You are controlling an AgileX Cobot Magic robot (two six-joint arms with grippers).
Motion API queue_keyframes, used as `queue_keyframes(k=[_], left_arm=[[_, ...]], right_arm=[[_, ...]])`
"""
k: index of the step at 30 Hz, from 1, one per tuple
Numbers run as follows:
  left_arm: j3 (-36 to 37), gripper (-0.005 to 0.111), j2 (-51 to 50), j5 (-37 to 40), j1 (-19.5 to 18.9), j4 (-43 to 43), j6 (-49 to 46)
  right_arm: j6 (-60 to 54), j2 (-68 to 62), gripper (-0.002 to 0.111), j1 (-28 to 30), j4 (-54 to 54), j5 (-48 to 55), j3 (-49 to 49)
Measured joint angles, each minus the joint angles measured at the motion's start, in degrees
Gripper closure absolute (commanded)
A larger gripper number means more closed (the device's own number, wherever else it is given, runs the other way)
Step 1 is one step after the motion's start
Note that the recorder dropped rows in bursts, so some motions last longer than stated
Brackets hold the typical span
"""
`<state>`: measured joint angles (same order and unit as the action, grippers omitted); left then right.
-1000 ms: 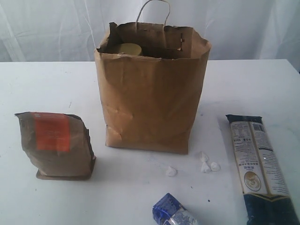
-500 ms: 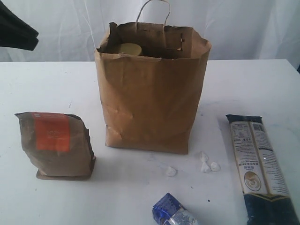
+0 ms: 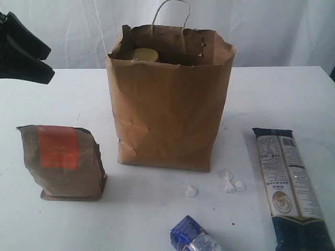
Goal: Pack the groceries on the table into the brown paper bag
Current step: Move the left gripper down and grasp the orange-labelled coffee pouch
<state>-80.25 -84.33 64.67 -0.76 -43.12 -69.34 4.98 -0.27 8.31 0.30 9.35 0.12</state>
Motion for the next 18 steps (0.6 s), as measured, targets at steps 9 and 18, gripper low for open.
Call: queue_keyframes(k=[9, 18], left_arm=[[7.7, 0.024, 0.0, -0.1, 0.0, -0.2, -8.8], [23.4, 0.025, 0.0, -0.5, 0.0, -7.6, -37.0]], right_arm=[[0.0, 0.0, 0.108, 0.0, 0.0, 0.0, 0.0], [0.0, 0.0, 0.108, 0.0, 0.0, 0.1, 0.0]])
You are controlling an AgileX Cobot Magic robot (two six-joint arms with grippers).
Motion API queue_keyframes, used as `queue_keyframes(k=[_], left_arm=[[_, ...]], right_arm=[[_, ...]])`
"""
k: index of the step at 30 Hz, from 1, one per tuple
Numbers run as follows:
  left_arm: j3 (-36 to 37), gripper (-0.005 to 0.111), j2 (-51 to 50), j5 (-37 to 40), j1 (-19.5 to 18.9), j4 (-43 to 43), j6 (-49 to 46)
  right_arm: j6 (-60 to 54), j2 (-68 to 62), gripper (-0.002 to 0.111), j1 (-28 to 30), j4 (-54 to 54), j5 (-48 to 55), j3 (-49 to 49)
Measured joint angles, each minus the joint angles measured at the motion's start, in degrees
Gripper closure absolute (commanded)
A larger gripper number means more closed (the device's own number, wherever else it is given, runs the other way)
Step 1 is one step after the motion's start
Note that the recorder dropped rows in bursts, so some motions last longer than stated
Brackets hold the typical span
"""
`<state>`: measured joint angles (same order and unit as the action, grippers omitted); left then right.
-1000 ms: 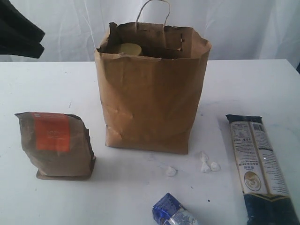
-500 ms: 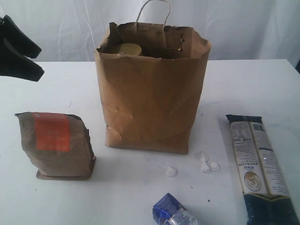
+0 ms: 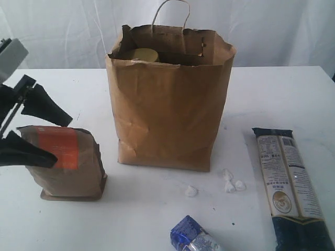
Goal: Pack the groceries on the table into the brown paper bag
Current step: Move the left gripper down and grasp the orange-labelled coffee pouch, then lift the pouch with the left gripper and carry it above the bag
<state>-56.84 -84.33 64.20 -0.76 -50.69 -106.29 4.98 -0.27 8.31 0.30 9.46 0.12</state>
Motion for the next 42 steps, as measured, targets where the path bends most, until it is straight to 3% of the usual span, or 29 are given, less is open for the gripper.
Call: queue_keyframes(k=[3, 8, 12, 32, 35, 42], left_arm=[[3.8, 0.025, 0.0, -3.8, 0.1, -4.6, -5.9], [7.2, 0.025, 0.0, -13.5, 0.1, -11.6, -5.9], [7.4, 0.025, -0.3, -15.6, 0.1, -12.7, -5.9], [7.4, 0.025, -9.2, -13.3, 0.1, -11.0, -5.9], [7.4, 0.030, -9.5, -14.2, 0.1, -10.7, -5.9], [8.8, 0.058, -9.5, -17.1, 0.1, -10.3, -5.9]], right_arm=[[0.0, 0.0, 0.108, 0.0, 0.0, 0.0, 0.0], [0.0, 0.0, 0.108, 0.0, 0.0, 0.0, 0.0], [0.0, 0.0, 0.108, 0.0, 0.0, 0.0, 0.0], [0.0, 0.0, 0.108, 0.0, 0.1, 0.0, 0.0], [0.0, 0.0, 0.108, 0.0, 0.1, 0.0, 0.0], [0.0, 0.0, 0.108, 0.0, 0.1, 0.0, 0.0]])
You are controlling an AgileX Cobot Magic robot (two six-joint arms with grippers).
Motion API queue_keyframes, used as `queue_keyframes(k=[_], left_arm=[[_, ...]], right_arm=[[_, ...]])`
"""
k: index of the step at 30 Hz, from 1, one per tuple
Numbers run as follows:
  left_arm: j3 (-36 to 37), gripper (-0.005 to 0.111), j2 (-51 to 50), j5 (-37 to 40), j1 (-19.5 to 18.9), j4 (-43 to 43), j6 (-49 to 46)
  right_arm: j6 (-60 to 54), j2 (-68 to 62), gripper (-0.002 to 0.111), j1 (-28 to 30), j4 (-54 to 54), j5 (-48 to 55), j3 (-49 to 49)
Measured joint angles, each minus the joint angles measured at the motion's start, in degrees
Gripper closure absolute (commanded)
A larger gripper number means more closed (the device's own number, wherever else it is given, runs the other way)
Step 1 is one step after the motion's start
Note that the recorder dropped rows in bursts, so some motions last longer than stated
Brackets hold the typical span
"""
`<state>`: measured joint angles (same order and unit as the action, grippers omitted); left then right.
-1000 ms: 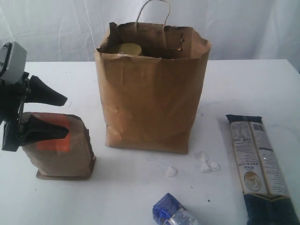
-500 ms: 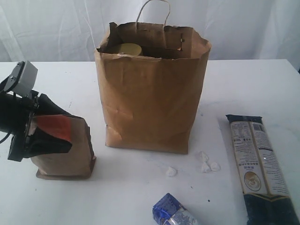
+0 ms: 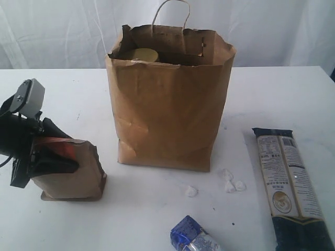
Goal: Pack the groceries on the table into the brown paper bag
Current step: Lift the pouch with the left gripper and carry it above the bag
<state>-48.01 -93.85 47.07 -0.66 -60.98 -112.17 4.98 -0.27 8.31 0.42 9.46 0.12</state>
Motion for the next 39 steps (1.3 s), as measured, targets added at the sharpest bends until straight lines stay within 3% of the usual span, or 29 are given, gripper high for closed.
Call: queue_keyframes(k=[4, 9, 18, 24, 35, 39], left_arm=[[0.8, 0.075, 0.1, -1.6, 0.0, -0.9, 0.0], [1.0, 0.107, 0.1, -1.8, 0.0, -2.7, 0.0], [0.7, 0.107, 3.5, -2.5, 0.0, -4.9, 3.6], [-5.2, 0.107, 9.0, -2.8, 0.0, -3.7, 20.4], [-17.8, 0.107, 16.5, 6.5, 0.0, 11.6, 49.1], [-24.4, 0.107, 18.4, 7.7, 0.0, 14.7, 55.0]], right_arm=[[0.0, 0.0, 0.108, 0.0, 0.0, 0.0, 0.0], [0.0, 0.0, 0.108, 0.0, 0.0, 0.0, 0.0], [0.0, 0.0, 0.108, 0.0, 0.0, 0.1, 0.0], [0.0, 0.0, 0.108, 0.0, 0.0, 0.1, 0.0], [0.0, 0.0, 0.108, 0.0, 0.0, 0.1, 0.0], [0.0, 0.0, 0.108, 0.0, 0.0, 0.1, 0.0]])
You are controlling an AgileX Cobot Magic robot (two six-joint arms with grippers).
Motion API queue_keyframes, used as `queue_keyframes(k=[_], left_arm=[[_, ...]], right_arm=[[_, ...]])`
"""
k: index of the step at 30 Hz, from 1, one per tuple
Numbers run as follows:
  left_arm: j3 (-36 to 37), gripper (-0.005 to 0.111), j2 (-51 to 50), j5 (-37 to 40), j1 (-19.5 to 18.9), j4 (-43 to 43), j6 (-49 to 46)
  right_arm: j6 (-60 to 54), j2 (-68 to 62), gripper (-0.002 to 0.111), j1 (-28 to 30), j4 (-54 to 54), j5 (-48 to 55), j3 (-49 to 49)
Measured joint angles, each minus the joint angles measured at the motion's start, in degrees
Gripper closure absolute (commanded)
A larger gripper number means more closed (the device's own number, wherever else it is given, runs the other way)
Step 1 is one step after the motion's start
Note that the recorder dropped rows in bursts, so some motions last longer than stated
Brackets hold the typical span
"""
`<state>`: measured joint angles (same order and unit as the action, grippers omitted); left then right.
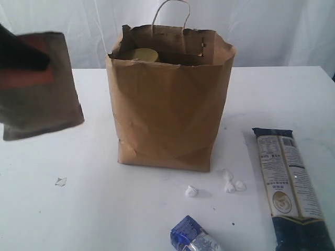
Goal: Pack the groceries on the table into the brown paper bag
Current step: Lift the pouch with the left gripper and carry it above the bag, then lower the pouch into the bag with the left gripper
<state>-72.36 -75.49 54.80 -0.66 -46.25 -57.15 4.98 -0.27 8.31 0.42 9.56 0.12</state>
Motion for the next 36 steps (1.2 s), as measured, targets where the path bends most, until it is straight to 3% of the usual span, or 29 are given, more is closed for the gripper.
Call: queue_keyframes(k=[4, 7, 12, 17, 25, 32, 36], left_arm=[[-8.3, 0.107, 0.4, -0.1, 0.0, -0.7, 4.3], [-13.5, 0.107, -1.0, -1.8, 0.0, -6.1, 6.6], [-16.1, 0.107, -5.9, -4.1, 0.0, -27.7, 6.0], [-16.2, 0.107, -10.3, 1.6, 0.1, -46.8, -3.7], [-14.3, 0.107, -14.4, 5.3, 7.1, -49.7, -26.1], [-14.1, 0.107, -14.7, 6.5, 14.7, -49.6, -36.6], [-14.1, 0.107, -14.7, 2.3, 17.3, -49.7, -43.6]], right_arm=[[0.0, 0.0, 0.108, 0.0, 0.0, 0.1, 0.0], [0.0, 0.0, 0.108, 0.0, 0.0, 0.1, 0.0], [0.0, 0.0, 0.108, 0.0, 0.0, 0.2, 0.0], [0.0, 0.0, 0.108, 0.0, 0.0, 0.2, 0.0], [0.0, 0.0, 0.108, 0.0, 0.0, 0.2, 0.0], [0.0, 0.0, 0.108, 0.0, 0.0, 0.2, 0.0], [0.0, 0.0, 0.108, 0.0, 0.0, 0.2, 0.0]])
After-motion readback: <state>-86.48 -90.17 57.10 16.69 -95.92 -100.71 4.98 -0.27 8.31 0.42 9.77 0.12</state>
